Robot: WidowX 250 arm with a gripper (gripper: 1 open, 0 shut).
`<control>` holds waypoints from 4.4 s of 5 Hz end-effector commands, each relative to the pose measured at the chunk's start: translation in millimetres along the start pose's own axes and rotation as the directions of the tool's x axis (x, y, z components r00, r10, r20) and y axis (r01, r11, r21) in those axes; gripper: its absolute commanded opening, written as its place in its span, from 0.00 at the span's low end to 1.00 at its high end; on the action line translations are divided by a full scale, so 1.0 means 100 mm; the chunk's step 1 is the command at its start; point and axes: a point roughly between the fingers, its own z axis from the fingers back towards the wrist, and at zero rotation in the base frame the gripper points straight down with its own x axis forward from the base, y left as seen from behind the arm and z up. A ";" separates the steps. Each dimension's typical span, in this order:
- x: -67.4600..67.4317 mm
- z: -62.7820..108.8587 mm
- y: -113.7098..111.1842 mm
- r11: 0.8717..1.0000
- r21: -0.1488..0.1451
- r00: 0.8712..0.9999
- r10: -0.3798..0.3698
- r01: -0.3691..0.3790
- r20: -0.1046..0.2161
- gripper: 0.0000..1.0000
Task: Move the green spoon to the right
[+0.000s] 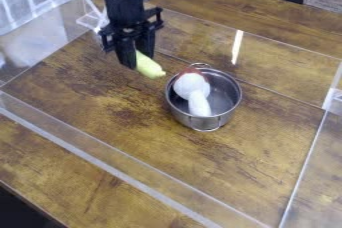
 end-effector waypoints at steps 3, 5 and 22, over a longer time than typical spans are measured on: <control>0.01 0.48 -0.02 0.992 -0.117 0.994 0.048 -0.036 0.099 0.00; -0.23 0.51 -0.07 0.986 -0.147 0.984 0.099 -0.077 0.151 0.00; -2.04 -0.18 -0.21 0.305 -0.118 0.309 -0.951 0.945 0.017 0.00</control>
